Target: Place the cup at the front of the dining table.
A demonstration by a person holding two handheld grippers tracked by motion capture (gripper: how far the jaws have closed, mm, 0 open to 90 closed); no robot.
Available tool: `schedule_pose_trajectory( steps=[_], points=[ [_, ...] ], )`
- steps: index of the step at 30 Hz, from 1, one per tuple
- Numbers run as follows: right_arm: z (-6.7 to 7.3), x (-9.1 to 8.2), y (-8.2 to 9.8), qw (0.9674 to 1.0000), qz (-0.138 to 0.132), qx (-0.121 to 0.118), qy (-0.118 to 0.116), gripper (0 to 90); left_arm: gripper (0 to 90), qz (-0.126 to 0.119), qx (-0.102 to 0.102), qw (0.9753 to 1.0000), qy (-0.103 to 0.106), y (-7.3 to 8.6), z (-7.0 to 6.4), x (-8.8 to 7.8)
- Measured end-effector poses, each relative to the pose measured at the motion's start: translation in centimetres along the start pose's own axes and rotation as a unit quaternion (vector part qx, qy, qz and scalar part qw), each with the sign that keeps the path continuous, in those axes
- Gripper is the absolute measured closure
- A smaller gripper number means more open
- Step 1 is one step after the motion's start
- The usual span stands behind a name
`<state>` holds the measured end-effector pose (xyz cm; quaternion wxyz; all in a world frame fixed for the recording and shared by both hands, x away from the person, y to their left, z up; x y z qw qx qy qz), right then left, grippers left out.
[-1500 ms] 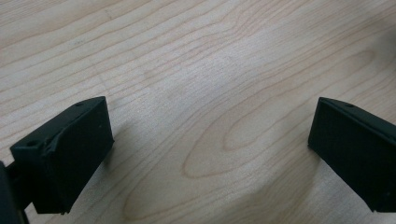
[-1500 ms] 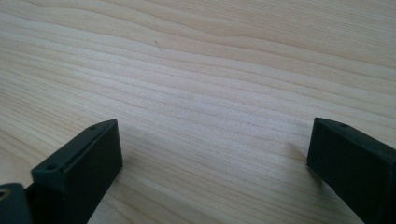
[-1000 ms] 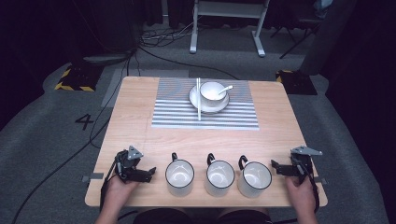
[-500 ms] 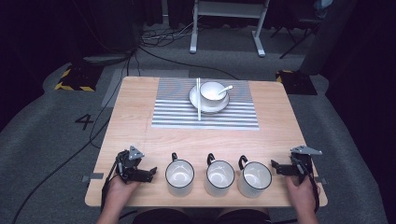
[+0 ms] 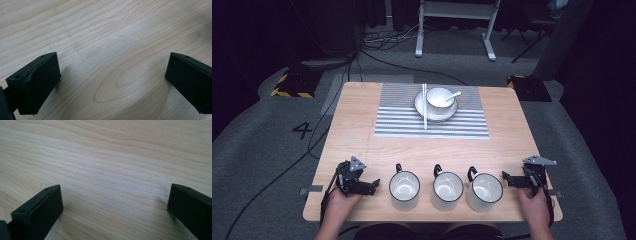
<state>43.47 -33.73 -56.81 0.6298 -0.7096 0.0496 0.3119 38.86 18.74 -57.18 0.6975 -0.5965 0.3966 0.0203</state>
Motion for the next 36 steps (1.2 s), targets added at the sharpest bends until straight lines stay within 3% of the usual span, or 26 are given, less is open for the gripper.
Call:
schedule_pose_trajectory(
  steps=[4,6,7,8,10,11,13,15,17,19,24,31,34,35,36],
  points=[
    [0.0,0.0,0.0,1.0,0.0,-0.001,0.0,0.3,0.1,-0.014,0.003,0.9999,0.008,-0.2,-0.1,-0.2],
    [0.0,0.0,0.0,1.0,0.0,0.0,0.0,0.3,0.0,-0.028,-0.003,0.9994,0.018,-0.6,-0.3,-0.5],
    [0.0,0.0,0.0,1.0,0.0,0.0,0.0,0.3,0.0,-0.047,-0.011,0.9985,0.026,-1.2,-0.5,-1.1],
    [0.0,0.0,0.0,1.0,0.0,0.0,0.0,0.3,0.0,-0.047,-0.011,0.9985,0.026,-1.2,-0.5,-1.1],
    [0.0,0.0,0.0,1.0,0.0,0.0,0.0,0.3,0.0,-0.08,-0.012,0.9962,0.031,-2.3,-0.7,-2.1],
    [0.0,0.0,0.0,1.0,0.0,0.0,0.0,0.3,0.0,-0.08,-0.012,0.9962,0.031,-2.3,-0.7,-2.1],
    [0.0,0.0,0.0,1.0,0.0,0.0,0.0,0.3,0.0,-0.106,-0.023,0.9932,0.04,-3.2,-1.1,-3.1],
    [0.0,0.0,0.0,1.0,0.0,0.0,0.0,0.3,0.0,-0.115,-0.025,0.9921,0.043,-3.5,-1.2,-3.4],
    [0.0,0.0,0.0,1.0,0.0,-0.001,0.0,0.3,0.0,-0.139,-0.032,0.9886,0.048,-4.1,-1.5,-4.2],
    [0.0,0.0,0.0,1.0,0.0,0.0,0.0,0.3,0.0,-0.148,-0.034,0.9873,0.048,-4.4,-1.6,-4.4],
    [0.0,0.0,0.0,1.0,0.0,0.0,0.0,0.4,0.0,-0.176,-0.029,0.9829,0.045,-5.6,-2.1,-5.6],
    [0.0,0.0,0.0,1.0,0.0,0.0,0.0,0.4,0.0,-0.177,-0.006,0.9829,0.052,-6.3,-3.4,-6.3],
    [0.0,0.0,0.0,1.0,0.0,-0.001,0.0,0.4,0.0,-0.205,0.01,0.977,0.056,-7.1,-4.2,-6.8],
    [0.0,0.0,0.0,1.0,0.0,0.0,0.0,0.3,0.0,-0.205,0.01,0.977,0.056,-7.1,-4.2,-6.8],
    [0.0,0.0,0.0,1.0,0.0,-0.001,0.0,0.4,0.0,-0.213,0.012,0.9752,0.059,-7.3,-4.4,-7.0]
  ],
)
Point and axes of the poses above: each handheld gripper's, and its own axes: x roughly forward along the jaws, y roughly out of its underside, z roughly to its left, the point moved 9 cm from there along x, roughly forward along the jaws, and after that the axes turned 14 degrees about -z, right-handed, at the moved point
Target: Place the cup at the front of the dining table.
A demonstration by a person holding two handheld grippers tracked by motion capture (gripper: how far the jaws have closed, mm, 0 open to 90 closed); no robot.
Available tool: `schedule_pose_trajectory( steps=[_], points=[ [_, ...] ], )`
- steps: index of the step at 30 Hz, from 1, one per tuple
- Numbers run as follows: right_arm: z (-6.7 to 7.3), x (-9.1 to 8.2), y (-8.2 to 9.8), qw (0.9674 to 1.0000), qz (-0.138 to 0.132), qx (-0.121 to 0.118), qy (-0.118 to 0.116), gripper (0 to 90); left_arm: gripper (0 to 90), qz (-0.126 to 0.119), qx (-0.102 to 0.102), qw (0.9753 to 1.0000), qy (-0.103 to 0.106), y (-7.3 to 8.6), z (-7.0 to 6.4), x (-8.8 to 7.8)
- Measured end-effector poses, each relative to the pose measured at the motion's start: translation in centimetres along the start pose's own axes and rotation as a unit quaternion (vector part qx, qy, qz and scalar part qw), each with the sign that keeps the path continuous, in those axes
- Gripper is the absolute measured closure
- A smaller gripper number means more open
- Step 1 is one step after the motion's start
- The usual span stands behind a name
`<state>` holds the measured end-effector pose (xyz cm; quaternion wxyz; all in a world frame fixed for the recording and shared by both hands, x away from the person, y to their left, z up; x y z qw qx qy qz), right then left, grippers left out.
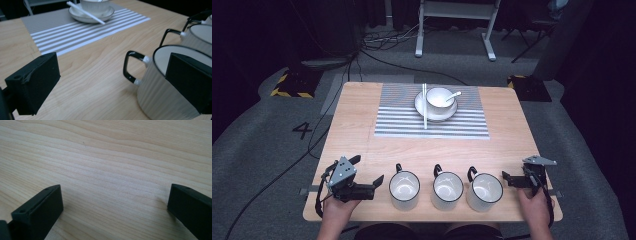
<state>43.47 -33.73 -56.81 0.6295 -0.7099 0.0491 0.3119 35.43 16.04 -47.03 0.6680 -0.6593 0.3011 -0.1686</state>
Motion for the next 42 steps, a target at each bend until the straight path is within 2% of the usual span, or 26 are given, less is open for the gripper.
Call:
schedule_pose_trajectory(
  steps=[2,6,10,16,20,21,22,26,27,29,31,33,38,42],
  points=[
    [0.0,0.0,0.0,1.0,0.0,0.0,0.0,0.4,0.0,-0.01,-0.002,0.9999,0.009,-0.6,-0.7,-0.1],
    [0.0,0.0,0.0,1.0,0.0,0.0,0.0,0.4,0.0,-0.009,-0.005,0.9997,0.022,-1.1,-1.6,-0.1],
    [0.0,0.0,0.0,1.0,0.0,0.001,0.0,0.4,0.0,-0.009,0.007,0.9995,0.03,-1.6,-2.7,0.1],
    [0.0,0.0,0.0,1.0,0.0,0.0,0.001,0.4,0.0,0.006,-0.005,0.9991,0.042,-2.1,-4.1,0.3],
    [0.0,0.0,0.0,1.0,-0.001,0.0,0.0,0.4,0.0,0.014,-0.002,0.9988,0.046,-2.6,-5.2,0.2],
    [0.0,0.0,0.0,1.0,0.0,-0.001,0.001,0.4,0.0,0.015,-0.001,0.9987,0.049,-2.7,-5.8,0.3],
    [0.0,0.0,0.0,1.0,0.0,0.0,0.001,0.4,0.0,0.015,-0.001,0.9987,0.049,-2.7,-5.8,0.3],
    [0.0,0.0,0.0,1.0,-0.001,-0.001,0.001,0.4,0.0,-0.001,0.009,0.9979,0.065,-2.9,-7.1,0.7],
    [0.0,0.0,0.0,1.0,-0.001,-0.001,0.001,0.4,0.0,-0.006,0.005,0.9971,0.076,-2.8,-7.9,1.0],
    [0.0,0.0,0.0,1.0,-0.001,-0.001,0.001,0.4,0.0,-0.006,0.009,0.9968,0.08,-2.6,-8.2,1.2],
    [0.0,0.0,0.0,1.0,0.0,0.0,0.001,0.5,0.0,0.013,0.015,0.9966,0.079,-1.8,-8.7,1.7],
    [0.0,0.0,0.0,1.0,0.0,0.0,0.001,0.5,0.0,0.016,0.016,0.9965,0.081,-1.6,-8.8,1.9],
    [0.0,0.0,0.0,1.0,0.0,0.0,0.001,0.5,0.0,0.038,0.004,0.995,0.092,-0.3,-9.1,2.5],
    [0.0,0.0,0.0,1.0,0.0,0.0,0.001,0.5,0.0,0.053,-0.005,0.9945,0.09,0.7,-8.8,3.0]
  ],
)
Point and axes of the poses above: each handheld gripper's, and its own axes: x roughly forward along the jaws, y roughly out of its underside, z roughly to its left, the point moved 9 cm from there along x, roughly forward along the jaws, and after that the axes turned 14 degrees about -z, right-handed, at the moved point
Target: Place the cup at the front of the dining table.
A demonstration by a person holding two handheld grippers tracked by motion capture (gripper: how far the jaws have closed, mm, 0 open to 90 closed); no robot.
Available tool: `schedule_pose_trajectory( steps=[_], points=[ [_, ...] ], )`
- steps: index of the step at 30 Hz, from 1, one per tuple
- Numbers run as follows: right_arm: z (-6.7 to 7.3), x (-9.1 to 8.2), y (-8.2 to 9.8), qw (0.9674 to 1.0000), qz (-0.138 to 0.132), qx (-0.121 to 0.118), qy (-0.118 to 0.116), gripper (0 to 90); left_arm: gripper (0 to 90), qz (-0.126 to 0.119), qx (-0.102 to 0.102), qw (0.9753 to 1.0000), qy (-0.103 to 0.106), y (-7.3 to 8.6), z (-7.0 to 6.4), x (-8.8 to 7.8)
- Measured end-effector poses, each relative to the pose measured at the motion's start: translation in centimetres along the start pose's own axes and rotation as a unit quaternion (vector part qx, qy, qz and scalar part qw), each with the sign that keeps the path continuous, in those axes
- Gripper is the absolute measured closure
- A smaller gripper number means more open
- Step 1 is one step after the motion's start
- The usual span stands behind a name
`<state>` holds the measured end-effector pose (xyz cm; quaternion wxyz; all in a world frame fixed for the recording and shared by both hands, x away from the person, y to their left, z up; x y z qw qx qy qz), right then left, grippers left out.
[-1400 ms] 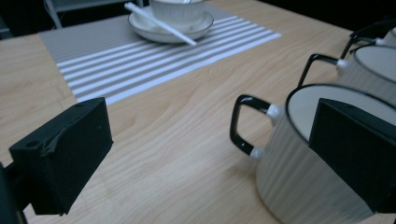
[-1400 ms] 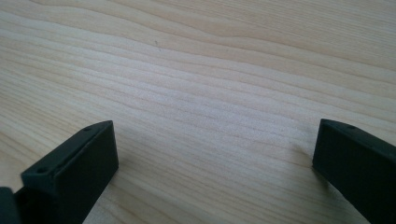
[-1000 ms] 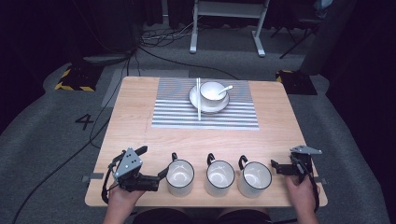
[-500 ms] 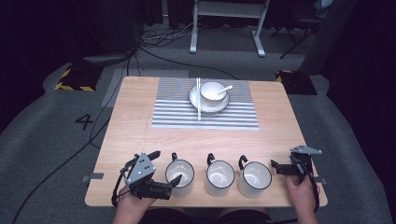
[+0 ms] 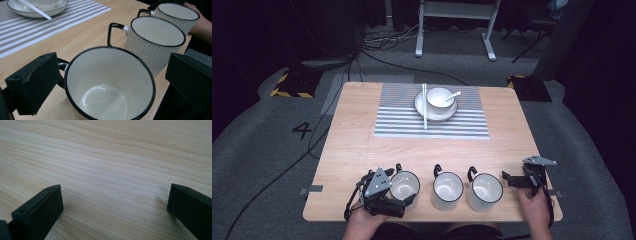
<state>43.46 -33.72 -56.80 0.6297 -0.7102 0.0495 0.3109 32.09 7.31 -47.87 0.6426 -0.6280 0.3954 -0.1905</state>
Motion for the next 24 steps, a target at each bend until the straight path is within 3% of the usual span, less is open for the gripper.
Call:
schedule_pose_trajectory(
  steps=[2,6,11,14,18,22,24],
  points=[
    [0.0,0.0,0.0,1.0,0.0,0.0,0.0,0.5,0.0,0.01,-0.002,0.9999,-0.007,0.6,0.2,0.2],
    [0.0,0.0,0.0,1.0,0.0,0.0,0.0,0.5,0.0,0.021,-0.019,0.9996,0.004,1.4,0.2,0.5],
    [0.0,0.0,0.0,1.0,0.0,0.0,0.0,0.5,0.0,0.035,-0.017,0.9992,0.004,2.4,0.3,1.2],
    [0.0,0.0,0.0,1.0,0.0,0.0,0.0,0.5,0.0,0.034,-0.032,0.9988,0.014,3.0,0.2,1.6],
    [0.0,0.0,0.0,1.0,0.0,0.0,0.0,0.5,0.0,0.017,-0.018,0.9995,0.02,2.9,0.4,2.0],
    [-0.1,0.0,0.0,1.0,0.002,-0.004,0.003,0.5,0.0,0.004,0.006,0.9999,0.011,3.3,0.6,2.3],
    [-0.1,0.0,0.0,1.0,0.002,-0.004,0.003,0.5,0.0,0.023,-0.005,0.9996,0.016,4.0,0.7,2.6]
  ],
)
Point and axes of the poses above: each handheld gripper's, and its own axes: x roughly forward along the jaws, y roughly out of its underside, z roughly to its left, the point moved 9 cm from there along x, roughly forward along the jaws, and after that the axes turned 14 degrees about -z, right-handed, at the moved point
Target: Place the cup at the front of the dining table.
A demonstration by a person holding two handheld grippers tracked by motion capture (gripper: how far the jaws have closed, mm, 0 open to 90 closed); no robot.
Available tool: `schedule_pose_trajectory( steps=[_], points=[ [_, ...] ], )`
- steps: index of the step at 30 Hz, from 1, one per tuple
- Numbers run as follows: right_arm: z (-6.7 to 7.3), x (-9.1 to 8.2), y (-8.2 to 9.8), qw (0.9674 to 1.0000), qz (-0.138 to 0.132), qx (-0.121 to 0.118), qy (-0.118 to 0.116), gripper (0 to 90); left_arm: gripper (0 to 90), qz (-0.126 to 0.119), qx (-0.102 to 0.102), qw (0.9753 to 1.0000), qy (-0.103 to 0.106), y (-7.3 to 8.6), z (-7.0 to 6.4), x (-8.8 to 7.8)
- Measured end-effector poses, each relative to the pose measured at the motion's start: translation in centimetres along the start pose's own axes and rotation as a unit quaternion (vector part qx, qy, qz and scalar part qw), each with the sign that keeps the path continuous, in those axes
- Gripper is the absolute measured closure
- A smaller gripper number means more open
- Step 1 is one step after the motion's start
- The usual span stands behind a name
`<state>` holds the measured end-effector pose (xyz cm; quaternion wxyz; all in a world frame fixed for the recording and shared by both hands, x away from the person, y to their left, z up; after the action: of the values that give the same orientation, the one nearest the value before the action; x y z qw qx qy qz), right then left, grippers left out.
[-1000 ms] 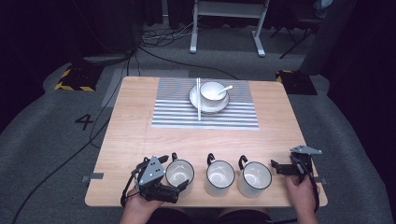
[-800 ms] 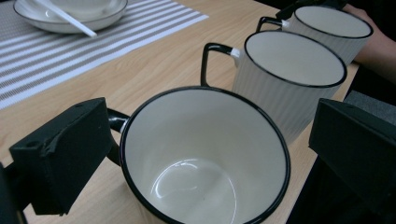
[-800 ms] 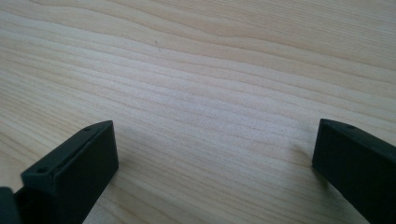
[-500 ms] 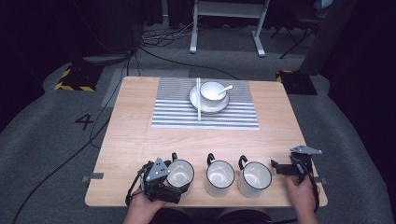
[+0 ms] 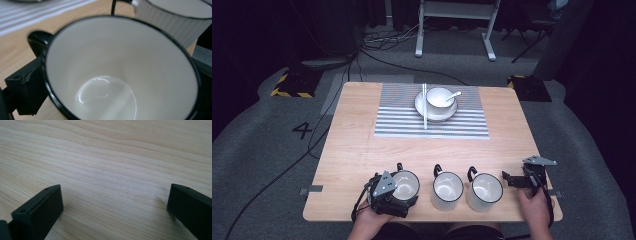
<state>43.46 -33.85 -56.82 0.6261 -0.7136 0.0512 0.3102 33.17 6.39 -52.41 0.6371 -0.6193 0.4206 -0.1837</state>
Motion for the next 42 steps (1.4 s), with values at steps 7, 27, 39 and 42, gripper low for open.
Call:
schedule_pose_trajectory(
  steps=[7,27,39,42],
  points=[
    [0.1,0.0,0.0,1.0,0.0,0.002,-0.003,0.6,0.1,0.006,-0.004,1.0,0.004,0.7,0.0,0.6],
    [0.1,-0.1,0.1,1.0,0.002,0.003,0.001,0.7,3.0,-0.04,0.015,0.9984,-0.037,1.0,-0.3,1.1],
    [0.1,-0.1,0.0,1.0,0.002,0.004,0.001,0.7,3.3,-0.027,0.002,0.9973,-0.068,0.5,-0.4,1.1],
    [0.1,-0.1,0.0,1.0,0.002,0.004,0.0,0.7,3.3,-0.026,0.009,0.9972,-0.069,0.2,-0.6,1.0]
  ],
)
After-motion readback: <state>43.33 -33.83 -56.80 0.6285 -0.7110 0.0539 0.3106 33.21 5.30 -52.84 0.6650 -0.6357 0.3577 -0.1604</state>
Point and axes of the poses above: each handheld gripper's, and its own axes: x roughly forward along the jaws, y roughly out of its underside, z roughly to its left, the point moved 9 cm from there along x, roughly forward along the jaws, and after that the axes turned 14 degrees about -z, right-handed, at the moved point
